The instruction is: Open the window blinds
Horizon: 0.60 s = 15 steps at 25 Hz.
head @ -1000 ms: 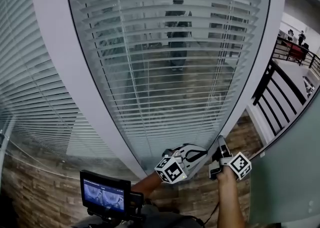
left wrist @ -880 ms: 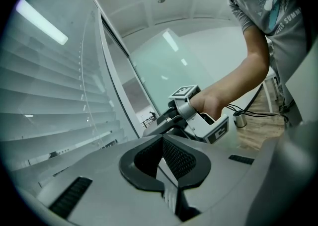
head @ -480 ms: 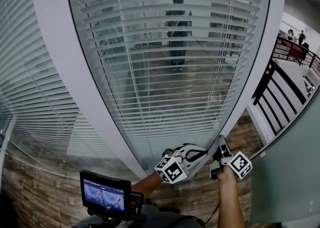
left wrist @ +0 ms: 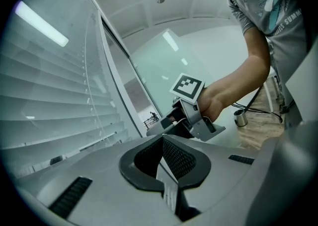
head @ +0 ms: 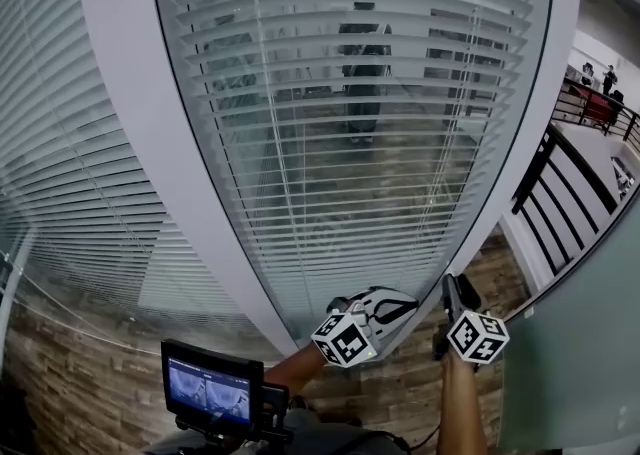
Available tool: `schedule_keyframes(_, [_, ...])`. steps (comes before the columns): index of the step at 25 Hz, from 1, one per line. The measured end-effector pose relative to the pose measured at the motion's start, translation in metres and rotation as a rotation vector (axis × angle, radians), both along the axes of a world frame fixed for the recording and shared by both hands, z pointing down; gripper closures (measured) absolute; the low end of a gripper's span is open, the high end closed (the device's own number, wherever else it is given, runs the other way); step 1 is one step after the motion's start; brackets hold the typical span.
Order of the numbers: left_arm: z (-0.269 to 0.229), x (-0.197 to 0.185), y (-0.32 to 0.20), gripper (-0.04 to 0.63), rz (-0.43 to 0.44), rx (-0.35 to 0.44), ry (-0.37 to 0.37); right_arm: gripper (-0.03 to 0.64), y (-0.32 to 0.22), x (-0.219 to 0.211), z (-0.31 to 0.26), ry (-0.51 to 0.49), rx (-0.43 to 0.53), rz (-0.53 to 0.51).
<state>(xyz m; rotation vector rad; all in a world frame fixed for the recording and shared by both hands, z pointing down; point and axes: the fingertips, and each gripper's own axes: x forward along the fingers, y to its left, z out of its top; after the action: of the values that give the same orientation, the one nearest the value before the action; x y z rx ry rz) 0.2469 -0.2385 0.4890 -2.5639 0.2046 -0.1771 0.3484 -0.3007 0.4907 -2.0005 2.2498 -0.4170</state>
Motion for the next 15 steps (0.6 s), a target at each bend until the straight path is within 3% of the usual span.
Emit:
schedule_keyframes(3, [0.0,-0.002,0.0,0.591,0.0,0.002,0.0,0.499,0.007,-0.004,-0.016,0.375,0.017,0.057])
schedule_keyframes(6, [-0.001,-0.004,0.0,0.591,0.003,0.002,0.002,0.499,0.012,-0.017,-0.033,0.586,0.067,0.063])
schedule_keyframes(10, [-0.001,-0.004,0.0,0.591,0.01,0.003,0.004,0.499,0.016,-0.033,-0.043,0.706,0.115,0.03])
schedule_keyframes(15, [-0.001,-0.005,0.001,0.591,0.013,0.004,0.006,0.499,0.018,-0.047,-0.041,0.755,0.134,-0.014])
